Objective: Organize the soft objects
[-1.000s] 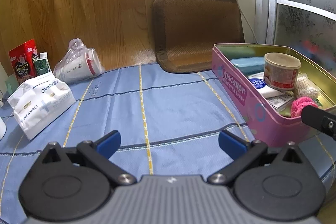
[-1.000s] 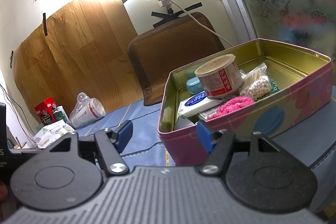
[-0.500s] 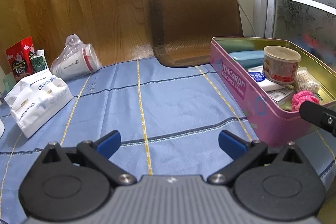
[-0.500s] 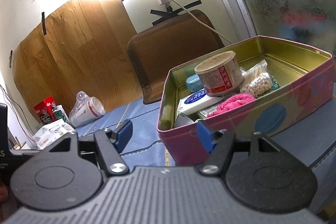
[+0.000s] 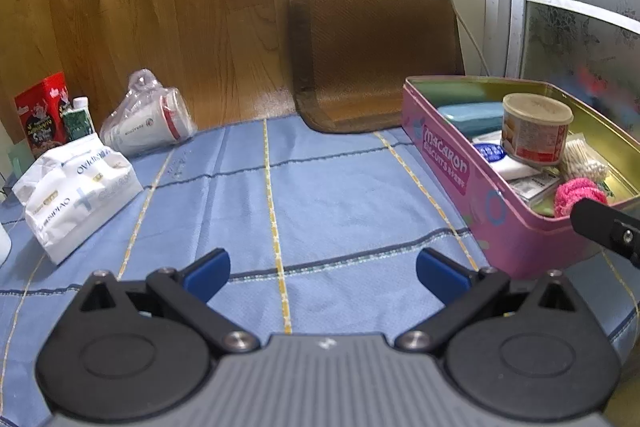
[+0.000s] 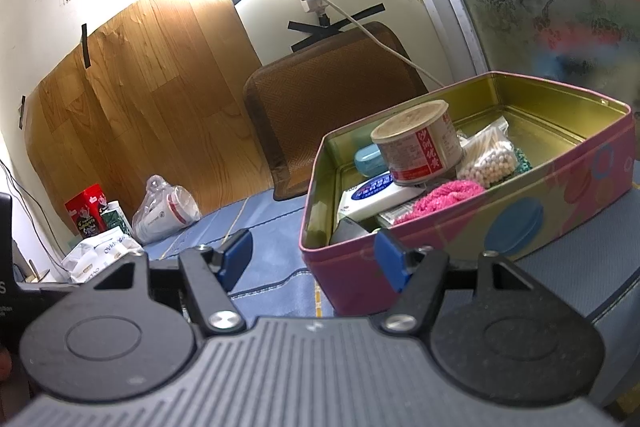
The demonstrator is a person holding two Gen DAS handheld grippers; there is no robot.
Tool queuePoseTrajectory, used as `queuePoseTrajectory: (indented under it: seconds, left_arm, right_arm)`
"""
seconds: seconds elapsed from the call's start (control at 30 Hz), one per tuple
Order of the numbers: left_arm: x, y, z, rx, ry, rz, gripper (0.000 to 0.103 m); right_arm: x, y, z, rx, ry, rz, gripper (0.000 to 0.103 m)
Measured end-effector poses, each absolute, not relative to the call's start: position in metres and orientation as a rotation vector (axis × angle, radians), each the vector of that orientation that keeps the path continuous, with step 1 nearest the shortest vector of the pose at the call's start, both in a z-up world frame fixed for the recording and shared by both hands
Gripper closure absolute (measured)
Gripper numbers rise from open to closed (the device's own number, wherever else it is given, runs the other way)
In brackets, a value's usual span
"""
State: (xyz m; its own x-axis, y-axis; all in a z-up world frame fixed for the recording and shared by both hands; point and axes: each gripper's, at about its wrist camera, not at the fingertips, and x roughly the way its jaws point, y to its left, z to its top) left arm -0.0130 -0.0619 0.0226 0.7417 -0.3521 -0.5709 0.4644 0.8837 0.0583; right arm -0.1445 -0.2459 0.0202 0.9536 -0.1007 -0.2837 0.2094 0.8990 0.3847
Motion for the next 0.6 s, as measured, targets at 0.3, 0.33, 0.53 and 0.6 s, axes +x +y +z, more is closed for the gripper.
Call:
queuePoseTrajectory:
  seconds: [0.3, 0.33, 0.53, 0.6]
  left_arm:
    - [-0.0188, -0.0593, 0.0331, 0.206, 0.523, -0.426, 0.000]
    - [-0.0187, -0.0592, 0.0329, 0.206, 0.527, -0.424, 0.000]
    - [-0.0161, -0.0588, 0.0309, 0.198, 0.551, -0.417, 0.000]
    - [-0.0143, -0.0587, 0.0293, 0.195, 0.570, -0.421, 0.000]
  right_arm:
    - [-0.1496, -0.2379, 0.0234, 0.384, 0.222, -0.177, 0.033]
    - [-0.1498, -0.2382, 0.0233, 0.386, 0.221, -0.179, 0.033]
    - [-0.1494, -0.2379, 0.0228, 0.388, 0.226, -0.180, 0.033]
    - [-0.1490, -0.2376, 0.0225, 0.387, 0.228, -0.178, 0.033]
